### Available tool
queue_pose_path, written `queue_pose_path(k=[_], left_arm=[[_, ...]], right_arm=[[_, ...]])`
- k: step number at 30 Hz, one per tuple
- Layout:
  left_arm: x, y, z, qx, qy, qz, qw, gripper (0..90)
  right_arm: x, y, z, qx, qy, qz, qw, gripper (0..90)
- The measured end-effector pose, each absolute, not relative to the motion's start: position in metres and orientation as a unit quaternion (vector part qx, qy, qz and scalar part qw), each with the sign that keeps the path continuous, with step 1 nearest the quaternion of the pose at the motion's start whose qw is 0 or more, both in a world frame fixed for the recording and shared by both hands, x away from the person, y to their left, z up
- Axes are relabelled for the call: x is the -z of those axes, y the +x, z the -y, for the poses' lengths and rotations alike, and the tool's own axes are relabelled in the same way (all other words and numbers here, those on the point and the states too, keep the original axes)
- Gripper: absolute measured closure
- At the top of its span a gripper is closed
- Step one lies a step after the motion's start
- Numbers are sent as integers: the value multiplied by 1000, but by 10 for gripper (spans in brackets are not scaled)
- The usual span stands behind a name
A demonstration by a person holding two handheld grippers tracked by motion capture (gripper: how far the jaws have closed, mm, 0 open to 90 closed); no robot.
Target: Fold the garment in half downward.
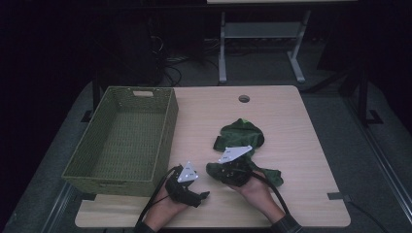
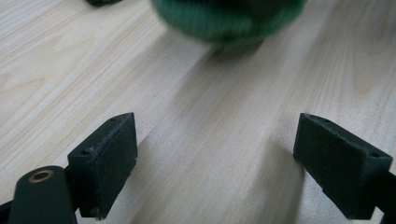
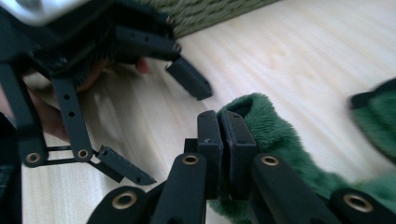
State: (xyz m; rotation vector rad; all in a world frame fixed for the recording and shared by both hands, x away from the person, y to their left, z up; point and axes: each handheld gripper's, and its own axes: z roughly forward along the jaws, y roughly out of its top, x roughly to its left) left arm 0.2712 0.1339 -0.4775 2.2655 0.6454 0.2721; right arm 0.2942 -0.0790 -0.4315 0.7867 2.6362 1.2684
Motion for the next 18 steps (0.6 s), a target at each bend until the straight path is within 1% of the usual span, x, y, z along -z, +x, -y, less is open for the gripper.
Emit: queue_pose_path(k=[6, 11, 18], left_arm=[[477, 271, -134, -106, 885, -253, 376, 129], [478, 272, -134, -106, 885, -253, 376, 129], [477, 272, -134, -107, 885, -252, 376, 129]], right_arm=[[419, 292, 107, -453, 282, -845, 45, 864], [410, 294, 129, -461, 296, -834, 60, 863], [408, 296, 153, -464, 321, -823, 71, 861]])
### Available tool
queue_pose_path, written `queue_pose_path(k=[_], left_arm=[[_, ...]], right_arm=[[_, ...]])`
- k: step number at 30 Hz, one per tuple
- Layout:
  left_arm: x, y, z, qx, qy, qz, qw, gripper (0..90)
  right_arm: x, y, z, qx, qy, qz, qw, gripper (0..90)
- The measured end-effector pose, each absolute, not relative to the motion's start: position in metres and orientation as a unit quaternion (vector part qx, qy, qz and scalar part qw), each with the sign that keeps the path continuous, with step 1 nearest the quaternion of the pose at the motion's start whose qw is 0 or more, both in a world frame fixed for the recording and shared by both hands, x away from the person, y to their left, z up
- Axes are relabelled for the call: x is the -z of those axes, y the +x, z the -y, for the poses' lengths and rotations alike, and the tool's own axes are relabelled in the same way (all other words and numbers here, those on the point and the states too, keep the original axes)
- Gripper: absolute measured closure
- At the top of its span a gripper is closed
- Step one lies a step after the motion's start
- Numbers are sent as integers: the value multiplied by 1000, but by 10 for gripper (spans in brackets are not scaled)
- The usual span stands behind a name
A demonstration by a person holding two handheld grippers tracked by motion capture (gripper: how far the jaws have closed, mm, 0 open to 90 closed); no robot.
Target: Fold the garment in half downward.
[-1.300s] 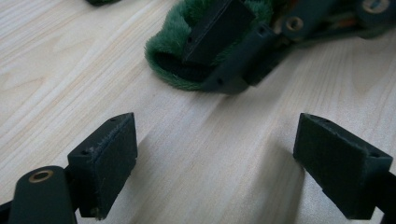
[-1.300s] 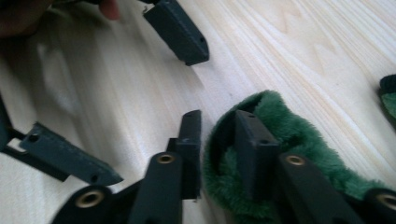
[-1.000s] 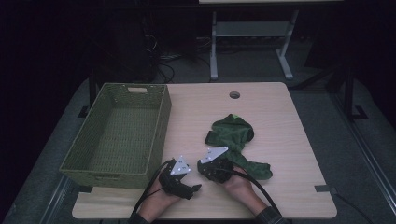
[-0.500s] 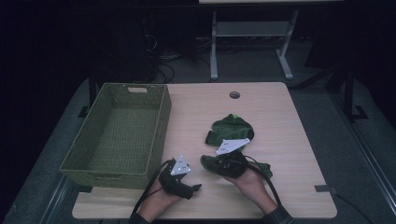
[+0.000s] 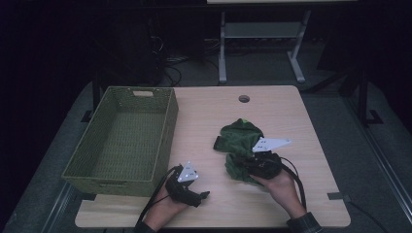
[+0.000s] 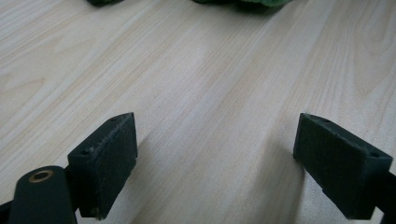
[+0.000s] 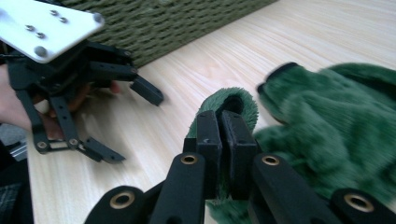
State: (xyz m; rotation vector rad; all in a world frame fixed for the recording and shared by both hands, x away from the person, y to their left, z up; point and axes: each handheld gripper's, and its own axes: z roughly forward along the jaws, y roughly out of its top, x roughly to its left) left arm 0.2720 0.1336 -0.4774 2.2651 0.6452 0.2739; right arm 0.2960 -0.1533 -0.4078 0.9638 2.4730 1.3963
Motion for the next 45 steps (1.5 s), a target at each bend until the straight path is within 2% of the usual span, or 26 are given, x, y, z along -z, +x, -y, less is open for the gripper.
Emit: queue_pose_path(k=[16, 21, 23, 25, 29, 38, 45], left_arm=[[477, 272, -134, -106, 886, -252, 375, 128], [477, 272, -134, -106, 886, -252, 375, 128], [477, 272, -134, -107, 886, -252, 375, 128], [478, 272, -133, -107, 885, -252, 376, 128], [478, 272, -134, -108, 885, -252, 376, 128], [477, 272, -134, -107, 886, -252, 375, 128], [477, 272, -134, -107, 886, -252, 375, 128]], right_arm=[[436, 302, 197, -406, 395, -819, 89, 823], [428, 299, 212, -413, 407, -808, 105, 829], [422, 298, 214, -423, 404, -803, 114, 861], [413, 297, 211, -433, 392, -803, 122, 894], [411, 304, 201, -438, 379, -806, 122, 898], [447, 325, 179, -382, 385, -836, 86, 898], [463, 329, 162, -353, 369, -856, 83, 899]])
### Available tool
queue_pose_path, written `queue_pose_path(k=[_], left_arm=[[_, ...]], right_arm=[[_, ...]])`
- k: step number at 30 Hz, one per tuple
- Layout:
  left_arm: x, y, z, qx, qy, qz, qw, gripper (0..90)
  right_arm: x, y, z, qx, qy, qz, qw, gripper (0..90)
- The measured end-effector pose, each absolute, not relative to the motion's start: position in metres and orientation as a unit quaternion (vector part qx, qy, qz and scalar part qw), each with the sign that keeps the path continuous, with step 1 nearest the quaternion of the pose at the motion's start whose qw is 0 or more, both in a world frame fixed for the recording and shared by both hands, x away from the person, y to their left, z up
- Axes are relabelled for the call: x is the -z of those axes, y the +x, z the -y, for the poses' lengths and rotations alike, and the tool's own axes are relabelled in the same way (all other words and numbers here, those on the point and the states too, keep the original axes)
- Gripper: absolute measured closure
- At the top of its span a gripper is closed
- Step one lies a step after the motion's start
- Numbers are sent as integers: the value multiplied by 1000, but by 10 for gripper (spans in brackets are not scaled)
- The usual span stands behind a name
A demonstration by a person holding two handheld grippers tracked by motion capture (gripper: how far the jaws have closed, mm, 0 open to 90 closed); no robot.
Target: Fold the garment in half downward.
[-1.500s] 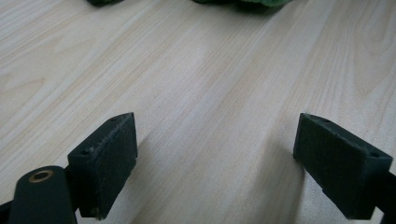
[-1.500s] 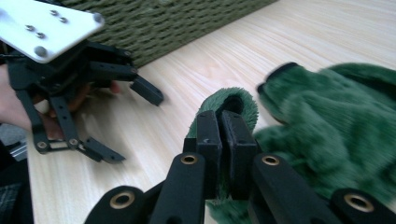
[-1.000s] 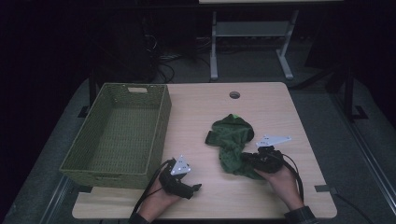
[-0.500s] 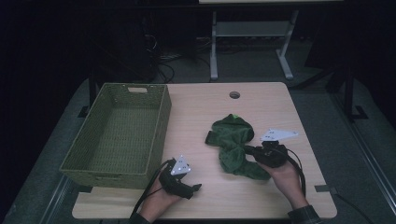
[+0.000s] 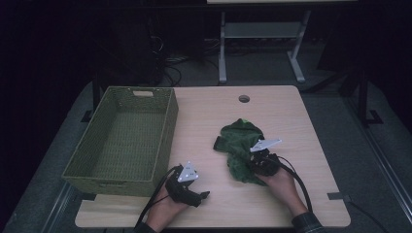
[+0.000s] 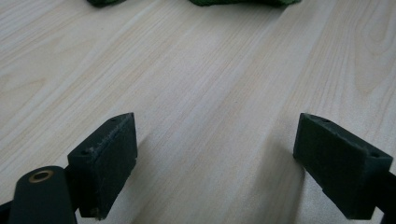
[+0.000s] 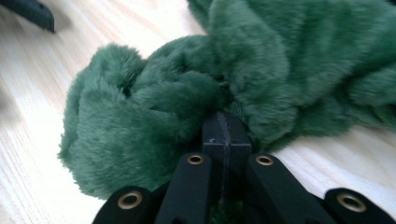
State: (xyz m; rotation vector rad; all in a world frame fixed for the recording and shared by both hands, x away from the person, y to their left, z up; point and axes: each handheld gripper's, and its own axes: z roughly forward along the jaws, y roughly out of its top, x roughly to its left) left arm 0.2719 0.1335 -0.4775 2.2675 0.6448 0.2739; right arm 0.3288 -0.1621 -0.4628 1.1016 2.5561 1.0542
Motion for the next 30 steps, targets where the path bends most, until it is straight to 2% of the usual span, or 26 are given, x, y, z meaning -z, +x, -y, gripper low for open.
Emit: queue_pose_path(k=[4, 8, 18, 30], left_arm=[[478, 272, -133, -107, 885, -253, 375, 128], [477, 272, -134, -107, 886, -253, 375, 129], [477, 272, -134, -107, 886, -253, 375, 129], [477, 272, -134, -107, 885, -253, 375, 129]], right_arm=[[463, 325, 155, -336, 346, -870, 105, 899], [461, 327, 160, -349, 355, -863, 91, 892], [442, 322, 196, -399, 377, -832, 83, 708], [436, 298, 237, -412, 397, -815, 90, 634]])
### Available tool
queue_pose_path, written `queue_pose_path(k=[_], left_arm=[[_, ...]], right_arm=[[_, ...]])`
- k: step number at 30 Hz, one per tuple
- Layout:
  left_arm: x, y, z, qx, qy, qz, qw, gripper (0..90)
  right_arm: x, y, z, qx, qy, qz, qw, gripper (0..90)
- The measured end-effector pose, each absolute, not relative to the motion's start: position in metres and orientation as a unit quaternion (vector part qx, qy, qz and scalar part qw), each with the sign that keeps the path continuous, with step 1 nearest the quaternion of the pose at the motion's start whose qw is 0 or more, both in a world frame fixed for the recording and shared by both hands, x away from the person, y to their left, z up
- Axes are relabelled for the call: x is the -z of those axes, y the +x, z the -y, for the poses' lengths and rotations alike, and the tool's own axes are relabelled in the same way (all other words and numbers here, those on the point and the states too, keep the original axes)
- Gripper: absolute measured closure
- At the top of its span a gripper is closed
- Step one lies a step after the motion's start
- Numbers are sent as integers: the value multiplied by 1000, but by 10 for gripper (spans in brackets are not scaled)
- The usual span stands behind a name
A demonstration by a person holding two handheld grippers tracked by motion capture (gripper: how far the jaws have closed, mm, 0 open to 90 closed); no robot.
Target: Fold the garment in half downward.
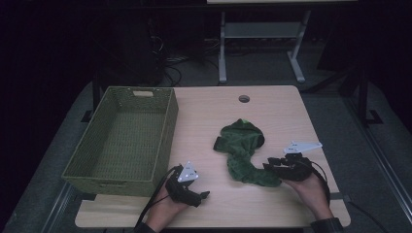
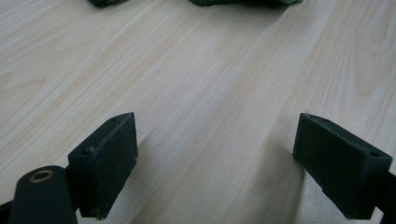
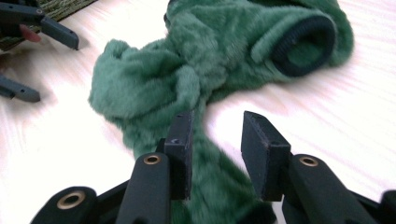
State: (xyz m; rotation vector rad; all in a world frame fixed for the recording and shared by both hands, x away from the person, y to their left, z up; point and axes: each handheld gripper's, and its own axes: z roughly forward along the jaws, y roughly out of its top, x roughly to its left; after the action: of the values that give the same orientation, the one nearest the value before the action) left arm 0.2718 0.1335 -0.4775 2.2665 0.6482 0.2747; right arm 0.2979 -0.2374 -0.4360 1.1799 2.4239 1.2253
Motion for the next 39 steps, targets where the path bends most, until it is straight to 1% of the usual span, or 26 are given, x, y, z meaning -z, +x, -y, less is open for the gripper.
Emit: queue_pose_path(k=[5, 12, 17, 22, 25, 27, 32, 33, 39], left_arm=[[477, 272, -134, -107, 885, -253, 375, 129], [478, 272, -133, -107, 885, -254, 375, 129], [477, 272, -133, -107, 885, -253, 375, 128], [477, 272, -133, -107, 886, -253, 374, 128], [477, 272, -133, -107, 886, -253, 375, 128], [477, 273, -133, -107, 886, -253, 375, 128], [477, 273, -133, -107, 886, -253, 375, 128], [477, 273, -133, -106, 886, -253, 375, 128], [477, 273, -133, -106, 886, -253, 375, 128]], right_arm=[[438, 285, 255, -409, 400, -816, 89, 596], [447, 263, 275, -405, 399, -818, 88, 581], [456, 253, 280, -404, 399, -820, 77, 572], [463, 252, 278, -395, 398, -825, 63, 575], [465, 254, 277, -391, 397, -828, 59, 609], [467, 255, 277, -388, 400, -828, 58, 651], [468, 256, 277, -388, 396, -830, 55, 818], [467, 256, 278, -388, 395, -831, 55, 835], [461, 255, 282, -391, 394, -828, 71, 859]])
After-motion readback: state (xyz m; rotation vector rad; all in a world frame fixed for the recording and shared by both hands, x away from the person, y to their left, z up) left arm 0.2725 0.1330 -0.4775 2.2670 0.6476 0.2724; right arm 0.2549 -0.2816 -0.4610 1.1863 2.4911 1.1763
